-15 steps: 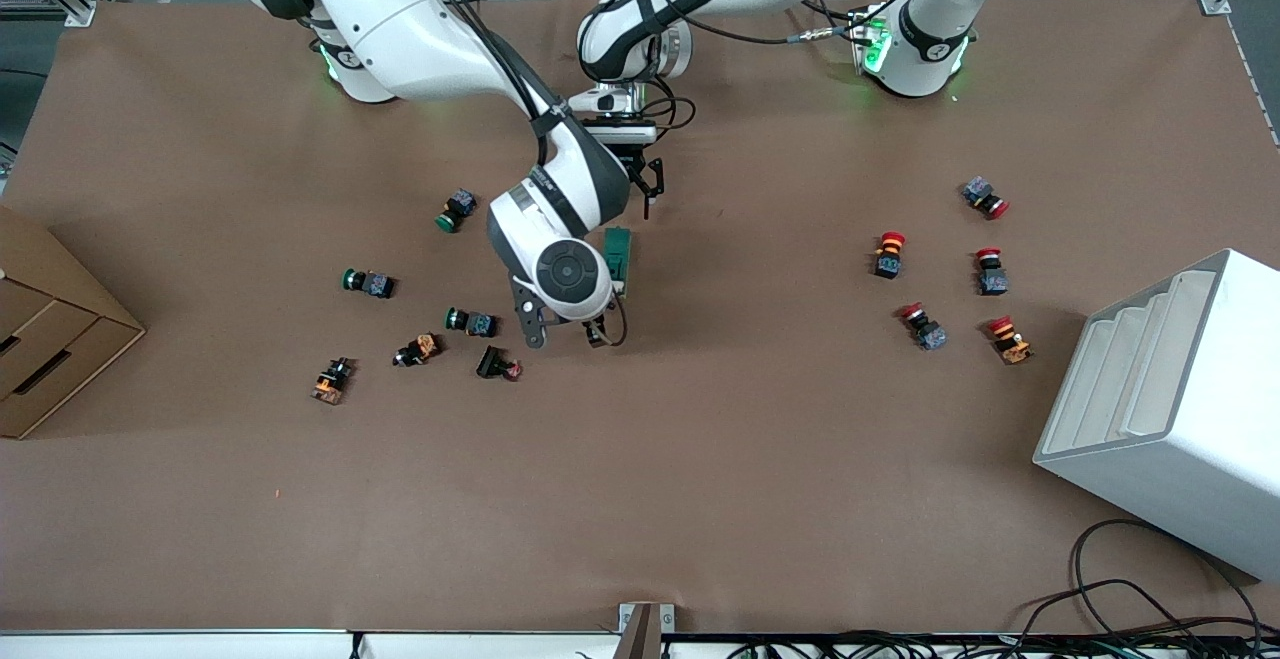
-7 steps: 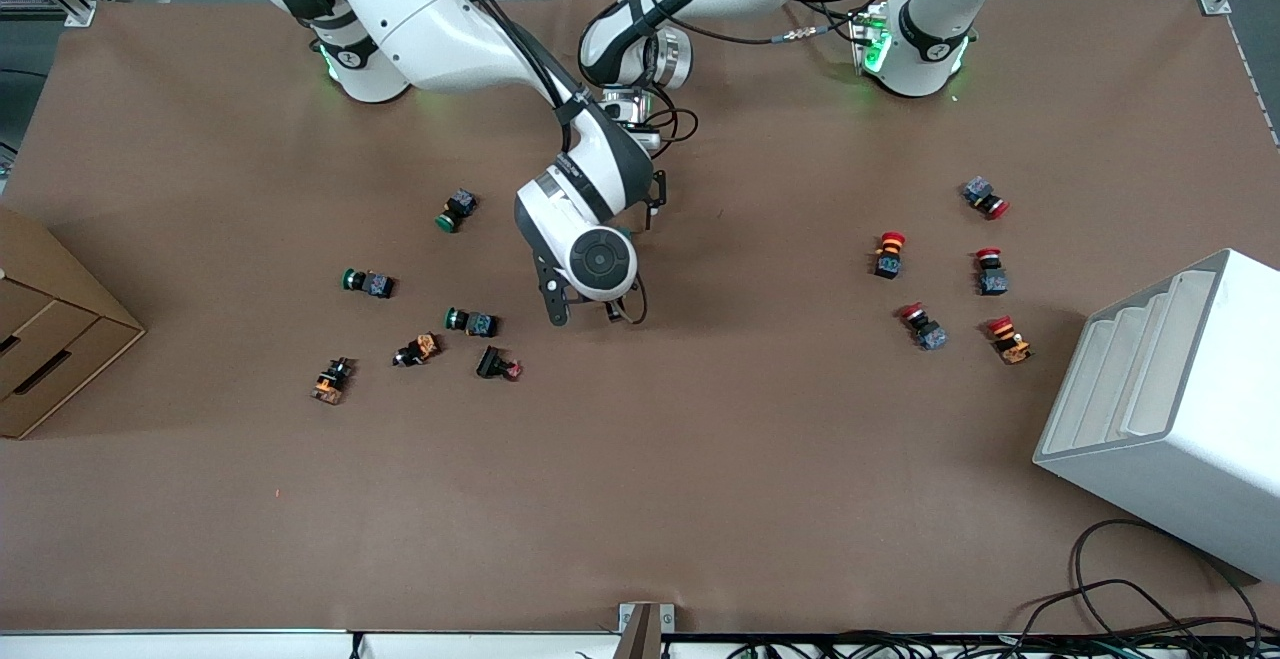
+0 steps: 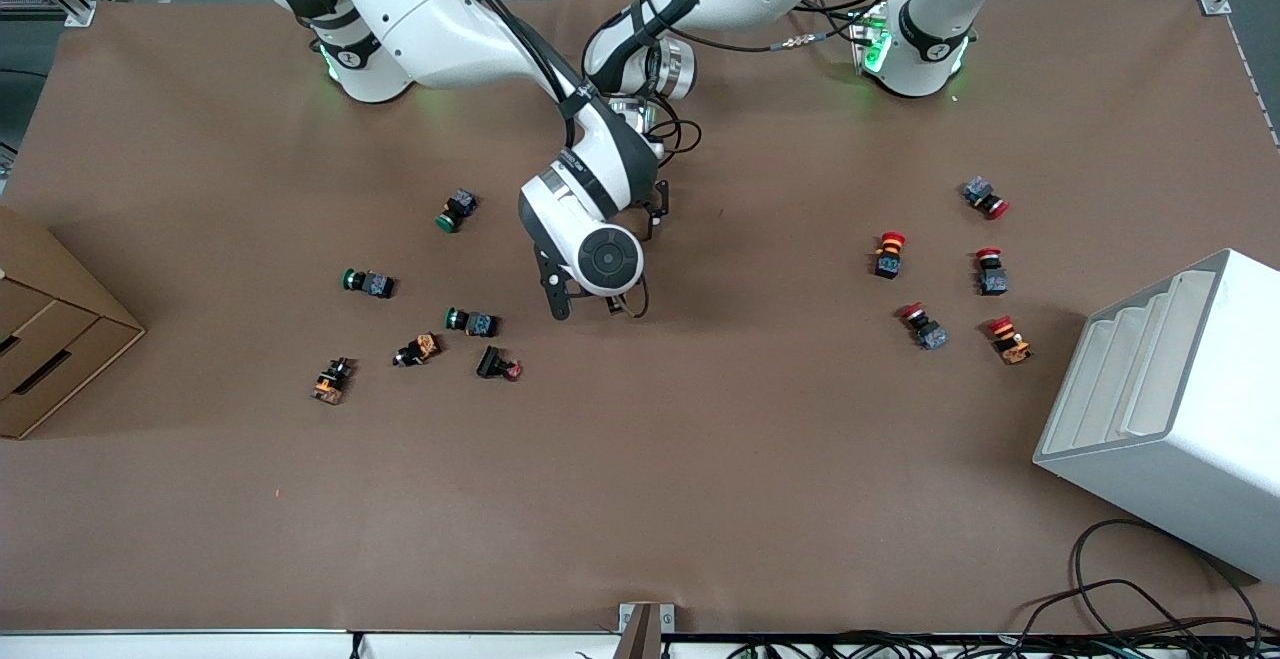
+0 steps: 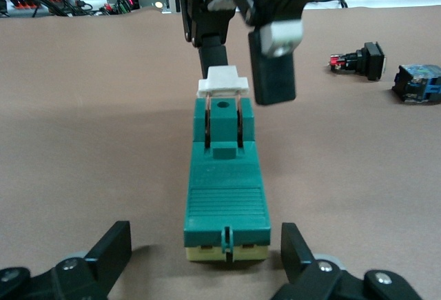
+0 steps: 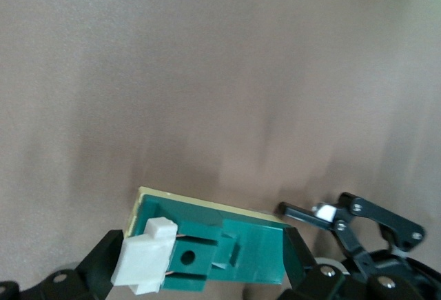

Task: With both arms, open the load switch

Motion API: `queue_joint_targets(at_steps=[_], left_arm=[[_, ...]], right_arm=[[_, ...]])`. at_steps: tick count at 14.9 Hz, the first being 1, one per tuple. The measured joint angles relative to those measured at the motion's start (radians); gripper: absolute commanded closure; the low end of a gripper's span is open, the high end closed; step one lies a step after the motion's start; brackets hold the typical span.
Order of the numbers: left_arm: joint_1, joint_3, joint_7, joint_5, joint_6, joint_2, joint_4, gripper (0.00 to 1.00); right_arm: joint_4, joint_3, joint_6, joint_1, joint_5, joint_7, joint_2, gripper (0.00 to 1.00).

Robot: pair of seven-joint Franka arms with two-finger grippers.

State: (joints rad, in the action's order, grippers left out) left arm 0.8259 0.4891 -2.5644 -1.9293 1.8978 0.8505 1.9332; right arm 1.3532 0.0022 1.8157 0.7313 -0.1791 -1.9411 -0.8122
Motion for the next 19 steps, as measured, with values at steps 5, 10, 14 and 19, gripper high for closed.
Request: queue_joint_targets(at_steps=[5, 10, 14, 19], left_arm=[[0.03, -0.024, 0.0, -0.003, -0.016, 0.004, -0.005, 0.02], [0.037, -0.025, 0.0, -0.003, -0.033, 0.018, -0.022, 0.02], [0.041, -0.025, 0.0, -0.003, -0.044, 0.025, -0.029, 0.01], [0.041, -0.025, 0.0, -0.003, -0.045, 0.026, -0.03, 0.01]], right_arm=[[-0.029, 0.004, -0.087, 0.008, 0.0, 0.0, 0.0, 0.0], [-0.036, 0.021, -0.128, 0.01, 0.0, 0.0, 0.0, 0.0], [-0.051, 0.029, -0.174, 0.011, 0.0, 0.0, 0.0, 0.0], [-0.062, 0.029, -0.194, 0.011, -0.001, 0.0, 0.0, 0.0]])
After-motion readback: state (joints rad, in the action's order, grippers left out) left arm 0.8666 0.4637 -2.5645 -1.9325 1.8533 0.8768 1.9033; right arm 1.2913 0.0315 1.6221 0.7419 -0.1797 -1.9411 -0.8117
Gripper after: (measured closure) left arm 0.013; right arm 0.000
